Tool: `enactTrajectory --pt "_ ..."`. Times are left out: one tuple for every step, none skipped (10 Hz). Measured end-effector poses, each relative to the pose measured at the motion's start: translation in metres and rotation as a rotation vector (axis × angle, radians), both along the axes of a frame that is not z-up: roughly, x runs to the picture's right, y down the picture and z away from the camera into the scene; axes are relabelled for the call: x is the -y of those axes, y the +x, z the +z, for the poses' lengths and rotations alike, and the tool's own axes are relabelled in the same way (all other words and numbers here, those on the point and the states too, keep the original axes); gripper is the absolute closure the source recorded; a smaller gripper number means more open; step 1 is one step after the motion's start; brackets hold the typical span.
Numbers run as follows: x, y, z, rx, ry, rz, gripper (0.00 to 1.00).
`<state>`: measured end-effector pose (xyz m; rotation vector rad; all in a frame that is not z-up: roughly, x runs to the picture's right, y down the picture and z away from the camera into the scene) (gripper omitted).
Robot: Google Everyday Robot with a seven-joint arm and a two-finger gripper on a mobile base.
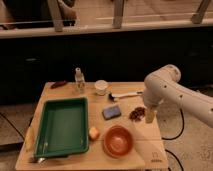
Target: Wipe tray with sponge
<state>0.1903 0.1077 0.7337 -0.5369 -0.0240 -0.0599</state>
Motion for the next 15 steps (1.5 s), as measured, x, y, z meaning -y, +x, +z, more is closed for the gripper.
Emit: enactTrajectory --pt "0.000 -0.008 0.005 0.008 0.003 -0.009 0.20" --pt "0.001 -0.012 0.007 0.014 0.007 -0.015 0.20" --pt "0.001 -0.019 0.012 0.025 0.008 -0.026 0.20" --pt "0.001 -0.024 0.017 0.036 0.011 -0.038 0.20" --pt "0.000 -0.028 0.024 0.045 0.015 -0.052 0.20" --pt "0.000 -0.040 0.029 0.062 0.016 -0.063 0.20" --pt "0.000 -0.043 0.033 0.067 0.019 -0.069 0.20" --pt "-0.001 -0.046 0.038 0.074 0.020 -0.076 0.20" --pt "-0.001 -0.052 0.042 0.087 0.021 -0.086 0.20" --pt "0.000 -0.051 0.046 0.092 0.025 -0.098 0.20" --pt "-0.001 -0.055 0.050 0.102 0.025 -0.107 0.20" --pt "-0.001 -0.060 0.053 0.113 0.026 -0.119 0.20" --pt "-0.001 -0.060 0.057 0.115 0.029 -0.126 0.20" --pt "-0.002 -0.063 0.060 0.124 0.028 -0.132 0.20" --pt "-0.002 -0.068 0.064 0.134 0.027 -0.143 0.20"
